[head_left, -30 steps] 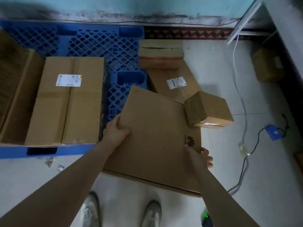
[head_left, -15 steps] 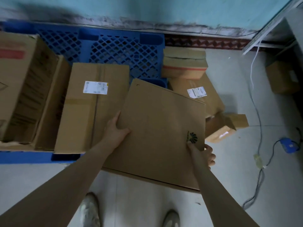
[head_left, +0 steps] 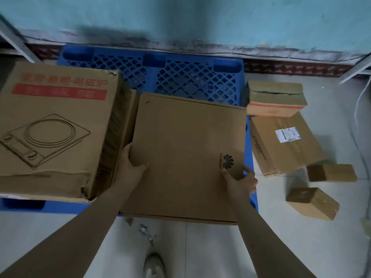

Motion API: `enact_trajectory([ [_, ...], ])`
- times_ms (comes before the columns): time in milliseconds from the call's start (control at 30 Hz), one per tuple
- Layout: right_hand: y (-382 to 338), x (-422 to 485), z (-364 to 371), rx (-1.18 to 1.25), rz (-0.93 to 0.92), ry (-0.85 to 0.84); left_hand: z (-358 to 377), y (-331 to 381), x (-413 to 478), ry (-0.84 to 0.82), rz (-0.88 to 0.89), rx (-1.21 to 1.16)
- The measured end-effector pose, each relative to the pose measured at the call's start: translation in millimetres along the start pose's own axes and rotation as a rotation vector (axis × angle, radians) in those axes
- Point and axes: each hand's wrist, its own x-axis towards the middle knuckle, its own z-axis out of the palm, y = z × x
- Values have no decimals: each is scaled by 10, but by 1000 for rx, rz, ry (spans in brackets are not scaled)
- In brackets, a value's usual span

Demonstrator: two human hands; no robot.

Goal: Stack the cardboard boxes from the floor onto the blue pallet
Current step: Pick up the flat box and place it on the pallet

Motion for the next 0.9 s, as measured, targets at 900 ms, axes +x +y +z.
enact_trajectory([
  [900, 478, -123, 1165, 1, -85, -206, -205, -1062, 818, 102, -138, 195],
])
